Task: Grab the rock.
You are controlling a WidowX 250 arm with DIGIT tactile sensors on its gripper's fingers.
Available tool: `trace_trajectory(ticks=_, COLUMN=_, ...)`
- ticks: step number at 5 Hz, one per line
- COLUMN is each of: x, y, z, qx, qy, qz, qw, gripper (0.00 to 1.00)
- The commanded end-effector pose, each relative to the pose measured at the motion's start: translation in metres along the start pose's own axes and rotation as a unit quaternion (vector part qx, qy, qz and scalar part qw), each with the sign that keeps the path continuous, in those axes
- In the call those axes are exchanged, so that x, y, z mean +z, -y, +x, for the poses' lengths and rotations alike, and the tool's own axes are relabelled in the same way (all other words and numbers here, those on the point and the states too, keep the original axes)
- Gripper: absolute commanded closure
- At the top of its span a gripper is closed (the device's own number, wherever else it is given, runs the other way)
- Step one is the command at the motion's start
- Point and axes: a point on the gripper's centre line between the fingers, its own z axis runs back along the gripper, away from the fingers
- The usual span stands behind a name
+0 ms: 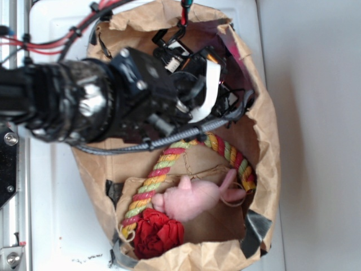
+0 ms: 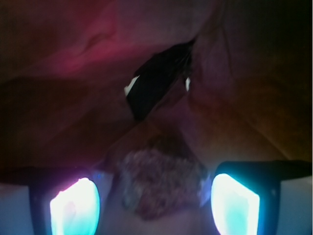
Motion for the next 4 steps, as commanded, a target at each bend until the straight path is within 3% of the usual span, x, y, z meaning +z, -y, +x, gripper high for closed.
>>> trace_trajectory(ticks=1, x=0.0010, y=0.0051, z=0.0133, qx=0.010, qy=0.032, qz=0.010, qw=0.999, gripper=0.00)
trace_trajectory(ticks=2, x=-0.0033, y=0.0078, z=0.0117, qx=0.009, qy=0.035, qz=0.019, qw=0.999, gripper=0.00)
trace_trajectory(ticks=3, x=-0.0020, y=0.0071, z=0.0109, qx=0.017, qy=0.037, qz=0.020, qw=0.999, gripper=1.00)
trace_trajectory(ticks=4, x=0.0057, y=0.0024, z=0.0131, qx=0.018, qy=0.035, qz=0.007, qw=0.999, gripper=1.00)
